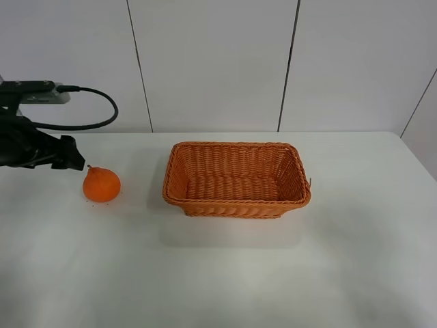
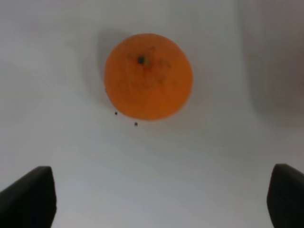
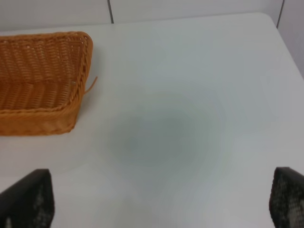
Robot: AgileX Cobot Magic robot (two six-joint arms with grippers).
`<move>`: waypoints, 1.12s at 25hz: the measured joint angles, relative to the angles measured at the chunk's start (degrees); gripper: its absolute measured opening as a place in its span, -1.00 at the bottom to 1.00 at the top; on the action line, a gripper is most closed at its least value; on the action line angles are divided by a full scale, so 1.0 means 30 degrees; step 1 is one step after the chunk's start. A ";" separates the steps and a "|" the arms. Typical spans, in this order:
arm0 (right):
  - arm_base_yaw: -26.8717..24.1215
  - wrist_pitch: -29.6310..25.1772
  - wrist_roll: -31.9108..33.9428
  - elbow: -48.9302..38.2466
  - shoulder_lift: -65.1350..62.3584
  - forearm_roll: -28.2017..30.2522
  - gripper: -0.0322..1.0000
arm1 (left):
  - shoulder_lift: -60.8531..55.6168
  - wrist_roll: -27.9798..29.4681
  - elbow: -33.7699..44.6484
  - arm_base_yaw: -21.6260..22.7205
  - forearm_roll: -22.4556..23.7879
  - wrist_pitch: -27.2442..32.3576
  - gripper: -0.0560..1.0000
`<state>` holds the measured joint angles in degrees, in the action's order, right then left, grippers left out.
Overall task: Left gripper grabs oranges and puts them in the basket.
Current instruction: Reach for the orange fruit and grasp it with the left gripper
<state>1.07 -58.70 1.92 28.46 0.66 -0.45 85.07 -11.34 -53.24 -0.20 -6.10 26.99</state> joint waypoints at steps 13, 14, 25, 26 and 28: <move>0.0000 0.0000 0.0000 0.0000 0.0000 0.0000 0.41 | 0.6978 -0.0264 -0.4139 -0.0513 -0.0010 -0.1014 0.98; 0.0000 0.0000 0.0000 0.0000 0.0000 0.0000 0.41 | 0.7368 -0.0264 -0.4469 -0.0643 -0.0010 -0.1030 0.98; 0.0000 0.0000 0.0000 0.0000 0.0000 0.0000 0.41 | 1.0430 -0.0369 -0.6229 -0.0968 0.0185 -0.1409 0.98; 0.0000 0.0000 0.0000 0.0000 0.0000 0.0000 0.41 | 1.0585 -0.0407 -0.6243 -0.0968 0.0351 -0.1432 0.98; 0.0000 0.0000 0.0000 0.0000 0.0000 0.0000 0.41 | 1.0870 -0.0423 -0.6308 -0.0968 0.0591 -0.1431 0.98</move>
<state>1.07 -58.70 1.92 28.46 0.66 -0.45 117.68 -12.61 -72.17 -3.11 -4.33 22.70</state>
